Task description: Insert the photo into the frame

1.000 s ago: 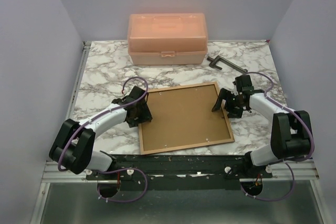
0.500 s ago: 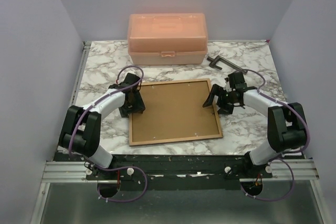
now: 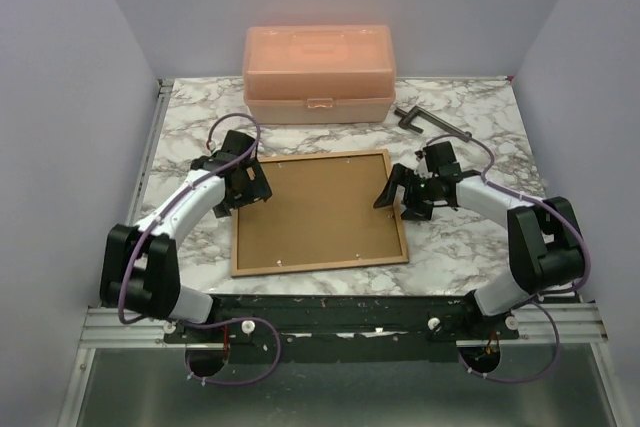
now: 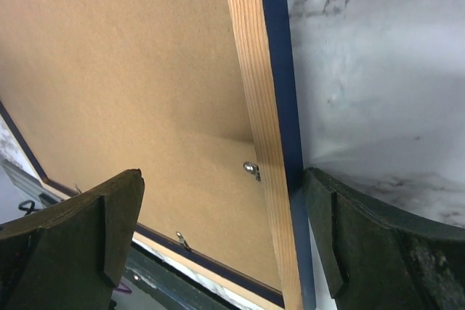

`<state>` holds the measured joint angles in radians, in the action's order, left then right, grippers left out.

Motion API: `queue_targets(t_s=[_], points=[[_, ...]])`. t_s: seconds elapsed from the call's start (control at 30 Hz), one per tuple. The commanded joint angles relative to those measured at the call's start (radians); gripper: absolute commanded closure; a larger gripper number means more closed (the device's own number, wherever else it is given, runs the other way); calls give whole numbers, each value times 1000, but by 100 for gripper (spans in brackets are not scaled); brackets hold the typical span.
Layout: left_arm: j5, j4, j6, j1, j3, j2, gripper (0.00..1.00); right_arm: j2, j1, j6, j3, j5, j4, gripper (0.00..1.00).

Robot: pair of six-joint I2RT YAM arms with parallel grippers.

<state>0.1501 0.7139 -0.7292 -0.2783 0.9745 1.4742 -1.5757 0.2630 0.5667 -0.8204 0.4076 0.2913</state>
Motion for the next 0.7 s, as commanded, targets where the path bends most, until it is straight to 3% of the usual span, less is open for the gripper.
queue_targets(t_s=[0.0,0.4,0.67], points=[[83,71,-5,-13,16,-165,4,21,22,-22,91,5,116,0],[-83,-4,11,-162,-162,-514,1,-57,192,74,37,-44,79,0],[-87,-99,-51,-359,-267,-540,1,60,200,73,116,-104,168,0]])
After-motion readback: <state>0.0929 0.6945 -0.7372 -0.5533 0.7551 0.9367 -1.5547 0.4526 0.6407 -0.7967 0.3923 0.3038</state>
